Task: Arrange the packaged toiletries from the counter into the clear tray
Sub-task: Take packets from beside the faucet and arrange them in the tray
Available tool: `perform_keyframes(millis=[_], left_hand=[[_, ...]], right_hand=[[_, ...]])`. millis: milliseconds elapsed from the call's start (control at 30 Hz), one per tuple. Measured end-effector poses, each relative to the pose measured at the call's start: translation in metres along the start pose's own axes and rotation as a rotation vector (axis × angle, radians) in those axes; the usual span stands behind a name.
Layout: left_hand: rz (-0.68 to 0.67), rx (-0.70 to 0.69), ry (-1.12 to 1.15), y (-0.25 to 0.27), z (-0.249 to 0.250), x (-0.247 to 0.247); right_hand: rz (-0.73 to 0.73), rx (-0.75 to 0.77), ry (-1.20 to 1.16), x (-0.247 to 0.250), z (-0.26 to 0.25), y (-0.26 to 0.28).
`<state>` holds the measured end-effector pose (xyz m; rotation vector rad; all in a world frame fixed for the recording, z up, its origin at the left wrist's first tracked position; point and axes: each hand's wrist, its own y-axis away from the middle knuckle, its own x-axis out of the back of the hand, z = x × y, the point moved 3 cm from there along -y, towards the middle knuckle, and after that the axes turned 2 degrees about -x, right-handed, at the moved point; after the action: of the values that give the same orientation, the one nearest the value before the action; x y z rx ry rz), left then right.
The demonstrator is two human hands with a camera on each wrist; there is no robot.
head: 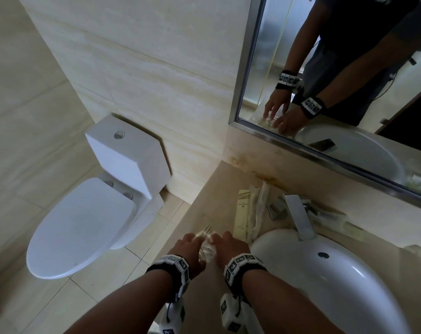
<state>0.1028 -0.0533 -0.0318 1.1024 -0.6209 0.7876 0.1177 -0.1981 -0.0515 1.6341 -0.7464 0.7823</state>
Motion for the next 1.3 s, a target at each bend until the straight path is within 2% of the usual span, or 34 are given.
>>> perform_keyframes(millis=[200,400,700,933,1000,1133,1300], left_hand=[[-0.029,-0.016,-0.014,0.003,0.003,-0.003],[-0.019,-0.037,-0.055,0.008,0.015,0.014],[0.062,-0.203,-0.064,0.023,0.071,0.046],[0.091,-0.167,-0.009,0.038,0.111,0.062],[0.11,-0.167,0.043,0.042,0.119,0.062],[0.118,-0.177,0.046,0.051,0.144,0.058],[0.101,-0.21,-0.003,0.059,0.182,0.051]], right_hand=[[-0.01,-0.047,-0.174,0.004,0.003,0.004],[-0.013,-0.009,-0.261,0.023,0.006,0.029],[0.105,0.017,-0.409,0.068,0.036,0.073],[0.168,0.077,-0.425,0.083,0.066,0.106],[0.219,0.079,-0.436,0.082,0.076,0.114],[0.411,0.059,-0.451,0.088,0.096,0.132],[0.48,0.029,-0.427,0.087,0.129,0.162]])
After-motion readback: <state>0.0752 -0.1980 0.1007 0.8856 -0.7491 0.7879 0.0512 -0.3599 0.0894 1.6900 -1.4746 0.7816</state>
